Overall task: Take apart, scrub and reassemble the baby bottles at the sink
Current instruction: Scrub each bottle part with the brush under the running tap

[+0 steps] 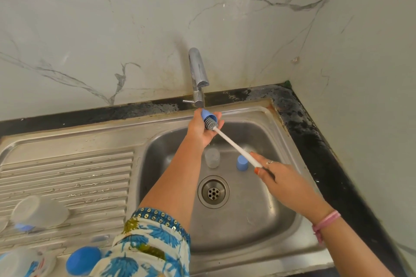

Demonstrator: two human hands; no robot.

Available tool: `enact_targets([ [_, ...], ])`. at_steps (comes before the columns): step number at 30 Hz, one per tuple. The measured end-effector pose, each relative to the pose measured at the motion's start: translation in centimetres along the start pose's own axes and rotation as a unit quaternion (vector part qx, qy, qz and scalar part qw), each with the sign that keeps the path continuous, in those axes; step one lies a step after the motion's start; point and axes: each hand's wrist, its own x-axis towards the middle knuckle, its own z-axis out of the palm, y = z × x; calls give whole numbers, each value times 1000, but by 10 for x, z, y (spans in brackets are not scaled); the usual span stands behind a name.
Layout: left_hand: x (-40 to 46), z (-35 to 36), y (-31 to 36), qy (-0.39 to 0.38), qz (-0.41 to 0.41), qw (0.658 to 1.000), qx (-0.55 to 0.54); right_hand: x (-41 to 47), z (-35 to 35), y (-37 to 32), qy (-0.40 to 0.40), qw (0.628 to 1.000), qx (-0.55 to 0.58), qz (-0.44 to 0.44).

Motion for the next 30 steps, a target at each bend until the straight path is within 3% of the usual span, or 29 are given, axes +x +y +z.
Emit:
enact_targets([
  [4, 1, -4, 5, -11, 8, 1000, -3, -13, -33, 19, -34, 990, 131, 28],
  [9, 0, 0, -1, -11, 22, 993, 111, -25, -54, 33, -130, 930, 314, 143],
  [15, 1, -5, -3, -8, 33, 992, 123, -25, -60, 46, -135, 897, 373, 196],
  [19, 1, -20, 2, -56, 66, 970, 227, -18, -56, 46, -50, 914, 350, 200],
  [21, 3, -29, 1, -71, 99, 936, 330, -12, -49, 37, -7, 935, 311, 168],
  [25, 5, -36, -4, -20, 203, 852, 482, 4, -21, 15, 21, 987, 148, 56],
  [27, 5, -37, -5, -14, 229, 845, 482, 11, -10, 6, 36, 997, 56, 46],
  [30, 3, -39, -6, -21, 252, 869, 426, 20, -6, -3, 56, 997, 20, 47],
])
